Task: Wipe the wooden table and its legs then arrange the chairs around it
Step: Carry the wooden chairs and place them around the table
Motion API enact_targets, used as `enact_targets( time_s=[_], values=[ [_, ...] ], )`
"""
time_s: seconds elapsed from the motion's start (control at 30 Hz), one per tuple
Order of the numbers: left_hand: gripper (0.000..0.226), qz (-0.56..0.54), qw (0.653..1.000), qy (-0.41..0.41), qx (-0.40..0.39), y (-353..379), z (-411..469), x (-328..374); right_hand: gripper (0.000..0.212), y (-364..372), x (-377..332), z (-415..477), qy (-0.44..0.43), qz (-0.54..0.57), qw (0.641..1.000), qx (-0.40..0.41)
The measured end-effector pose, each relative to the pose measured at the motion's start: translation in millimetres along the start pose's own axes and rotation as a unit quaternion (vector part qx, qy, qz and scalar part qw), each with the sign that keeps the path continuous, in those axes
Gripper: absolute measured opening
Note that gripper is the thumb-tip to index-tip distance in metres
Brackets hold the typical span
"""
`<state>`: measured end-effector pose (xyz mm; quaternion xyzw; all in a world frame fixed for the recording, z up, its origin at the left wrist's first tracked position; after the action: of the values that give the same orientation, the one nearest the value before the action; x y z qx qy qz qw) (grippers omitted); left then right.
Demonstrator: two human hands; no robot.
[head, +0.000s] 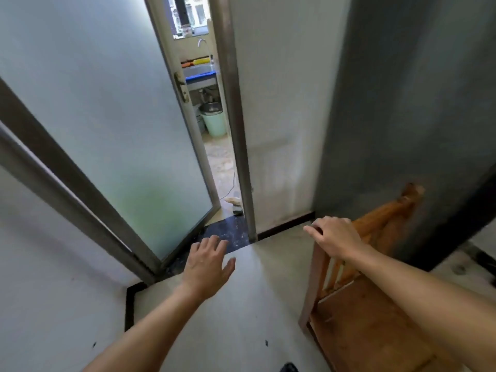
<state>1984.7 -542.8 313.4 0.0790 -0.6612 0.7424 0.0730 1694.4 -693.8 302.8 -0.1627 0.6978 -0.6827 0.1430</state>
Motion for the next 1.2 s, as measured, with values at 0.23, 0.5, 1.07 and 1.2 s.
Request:
enact_targets(
  time_s=[0.23,0.5,1.07,1.2],
  values=[
    [0.055,0.008,0.992,0.107,-0.062,13,144,0,0.055,34,5,7,0.069,0.157,0.985,0.022],
    [0.048,-0.015,0.958,0.268,-0.105,46,288,77,0.044,42,5,12,0.111,0.217,0.968,0.055],
    [0.063,-0.059,0.64,0.737,-0.209,123,407,257,0.035,7,-52,65,0.584,0.03,0.808,0.075],
    [0.055,-0.088,0.611,0.765,-0.183,128,406,280,0.062,17,-44,82,0.727,0.061,0.683,-0.038]
  ],
)
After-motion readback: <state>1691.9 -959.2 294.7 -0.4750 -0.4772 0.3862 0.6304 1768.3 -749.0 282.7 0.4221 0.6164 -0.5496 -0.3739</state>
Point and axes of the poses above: each hand's wrist, its own z-axis towards the middle knuckle, its own y-axis out of the palm, x = y × z, the point moved 1 cm from there along z, towards the middle knuckle, and after that the axes turned 12 degrees about -z, right-handed, at the moved point
